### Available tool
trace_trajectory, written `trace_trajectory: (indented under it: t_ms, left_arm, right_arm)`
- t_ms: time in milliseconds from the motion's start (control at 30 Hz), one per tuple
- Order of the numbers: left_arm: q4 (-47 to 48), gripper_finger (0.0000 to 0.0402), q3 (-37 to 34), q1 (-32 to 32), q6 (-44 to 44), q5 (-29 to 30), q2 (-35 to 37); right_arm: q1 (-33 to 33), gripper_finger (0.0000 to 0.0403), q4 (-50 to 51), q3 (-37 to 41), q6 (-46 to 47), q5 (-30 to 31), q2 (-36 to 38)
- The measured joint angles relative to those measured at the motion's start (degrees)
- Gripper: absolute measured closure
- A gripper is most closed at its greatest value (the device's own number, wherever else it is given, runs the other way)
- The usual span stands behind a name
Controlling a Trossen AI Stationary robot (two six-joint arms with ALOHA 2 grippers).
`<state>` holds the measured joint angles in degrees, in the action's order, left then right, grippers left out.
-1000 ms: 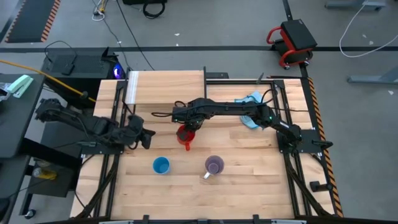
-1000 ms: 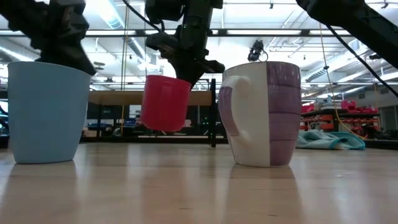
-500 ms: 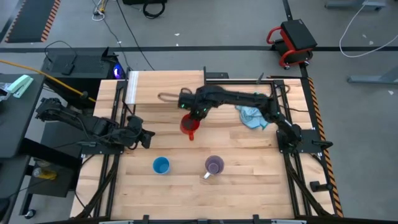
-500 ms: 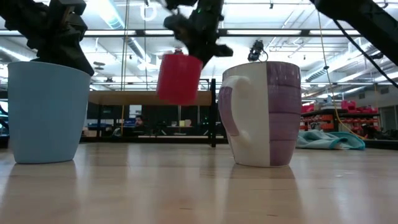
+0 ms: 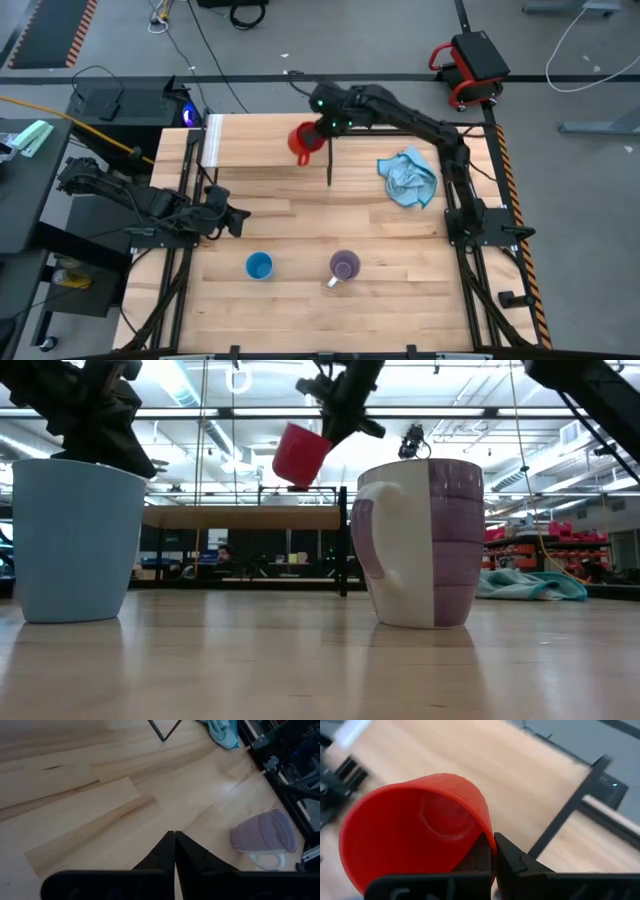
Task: Stack small to large cups/mugs on shelf
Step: Put the orange cup on the shelf
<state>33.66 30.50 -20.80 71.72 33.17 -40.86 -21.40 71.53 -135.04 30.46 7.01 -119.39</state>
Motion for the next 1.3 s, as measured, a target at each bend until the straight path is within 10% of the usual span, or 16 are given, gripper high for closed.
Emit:
trace_trajectory:
  t_ms: [667, 867, 1300]
  left_arm:
    - [-1.5, 0.038, 0.0, 0.2, 0.8, 5.0, 0.0]
    - [-20.5, 0.0371, 0.0, 8.0, -17.2, 10.0, 0.0]
    - [-46.4, 0.0372, 0.5, 39.4, -28.9, -25.7, -10.9]
  right_arm:
    - [-5.3, 0.0398, -1.3, 0.0, -4.1, -2.5, -4.2]
    - [-5.3, 0.0398, -0.8, 0.0, -4.3, -2.6, -4.2]
    - [-5.1, 0.0398, -0.9, 0.0, -3.7, -2.8, -4.2]
